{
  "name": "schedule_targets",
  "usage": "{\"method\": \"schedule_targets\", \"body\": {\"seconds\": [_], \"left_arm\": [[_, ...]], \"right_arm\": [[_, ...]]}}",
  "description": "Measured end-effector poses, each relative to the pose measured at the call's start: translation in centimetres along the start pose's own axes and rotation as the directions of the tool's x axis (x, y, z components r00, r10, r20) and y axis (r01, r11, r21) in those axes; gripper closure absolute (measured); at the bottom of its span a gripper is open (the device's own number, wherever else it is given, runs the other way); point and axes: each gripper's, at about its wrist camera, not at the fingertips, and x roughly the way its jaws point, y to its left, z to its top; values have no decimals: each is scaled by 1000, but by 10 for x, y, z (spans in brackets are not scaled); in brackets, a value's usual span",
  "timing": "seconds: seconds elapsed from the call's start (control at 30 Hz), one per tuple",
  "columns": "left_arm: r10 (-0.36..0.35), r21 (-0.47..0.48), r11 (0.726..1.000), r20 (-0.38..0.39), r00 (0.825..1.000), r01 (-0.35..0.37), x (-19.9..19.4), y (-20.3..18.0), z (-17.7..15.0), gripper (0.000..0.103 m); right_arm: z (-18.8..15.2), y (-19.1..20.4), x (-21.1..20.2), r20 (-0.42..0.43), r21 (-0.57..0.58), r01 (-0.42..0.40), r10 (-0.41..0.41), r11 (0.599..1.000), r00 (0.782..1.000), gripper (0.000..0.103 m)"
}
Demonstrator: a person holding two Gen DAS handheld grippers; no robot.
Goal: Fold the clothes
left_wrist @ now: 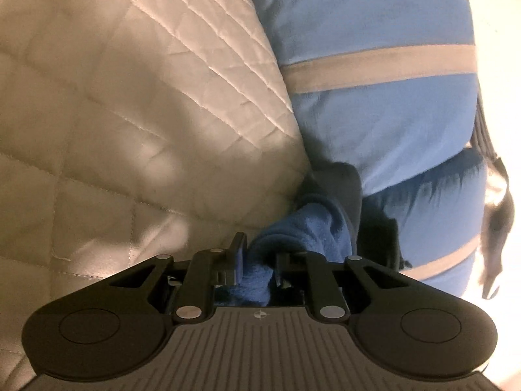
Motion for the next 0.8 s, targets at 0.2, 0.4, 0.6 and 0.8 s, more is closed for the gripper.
{"method": "schedule_targets", "body": {"seconds": [0.2, 0.4, 0.6, 0.8], "left_arm": [[56, 73, 996, 44, 997, -59, -31, -15, 3, 68], [-32, 173, 985, 208, 978, -5, -55, -30, 1, 32], [23, 262, 964, 89, 996, -46, -13, -34, 6, 29], [-19, 276, 961, -66, 998, 37, 9, -28, 5, 30]], "right_arm": [[-2, -4, 0, 4, 26, -3, 3, 1000, 1000, 21], [0, 1, 3, 3, 13, 14, -14, 1000, 1000, 20], [0, 1, 2, 5, 18, 15, -15, 1000, 1000, 20], [0, 1, 3, 7, 16, 17, -17, 1000, 1000, 19]]}}
